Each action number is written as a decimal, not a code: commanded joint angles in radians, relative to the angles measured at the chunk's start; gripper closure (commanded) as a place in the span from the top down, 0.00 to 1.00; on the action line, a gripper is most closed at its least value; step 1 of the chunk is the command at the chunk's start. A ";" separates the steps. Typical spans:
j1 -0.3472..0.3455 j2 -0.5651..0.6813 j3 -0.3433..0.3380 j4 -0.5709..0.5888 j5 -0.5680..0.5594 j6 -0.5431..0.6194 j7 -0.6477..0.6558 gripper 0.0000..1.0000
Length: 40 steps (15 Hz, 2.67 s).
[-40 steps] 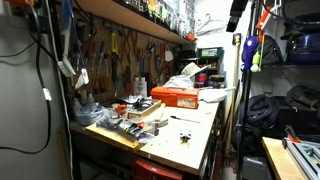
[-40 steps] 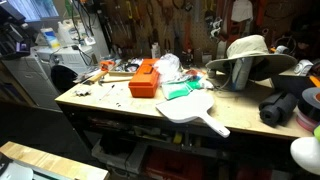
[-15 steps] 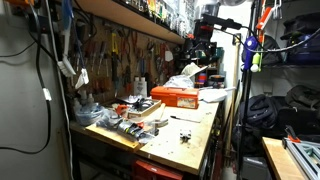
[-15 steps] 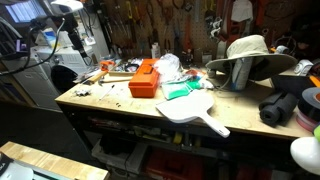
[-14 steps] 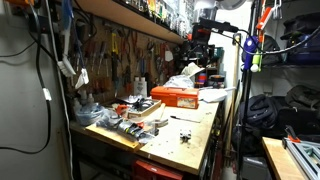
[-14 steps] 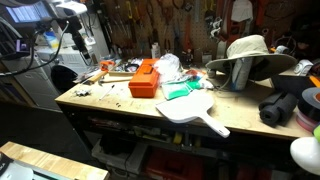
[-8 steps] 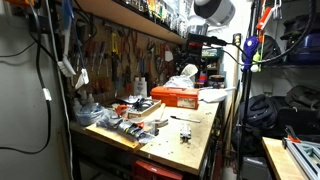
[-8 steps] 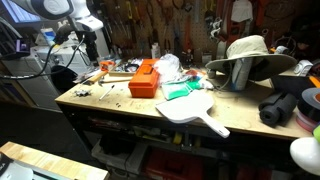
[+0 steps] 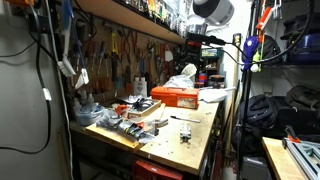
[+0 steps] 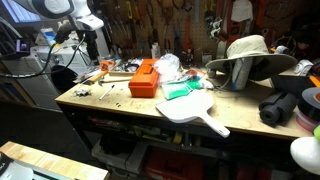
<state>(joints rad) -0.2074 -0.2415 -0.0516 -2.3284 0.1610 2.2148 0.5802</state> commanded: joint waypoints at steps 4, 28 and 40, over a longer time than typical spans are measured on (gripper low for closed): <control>0.010 0.151 -0.021 0.074 -0.016 0.021 0.030 1.00; 0.118 0.661 -0.157 0.365 -0.076 0.272 0.190 1.00; 0.164 0.741 -0.181 0.444 -0.102 0.266 0.349 1.00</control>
<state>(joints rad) -0.0593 0.4691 -0.2141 -1.9057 0.0777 2.4797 0.8950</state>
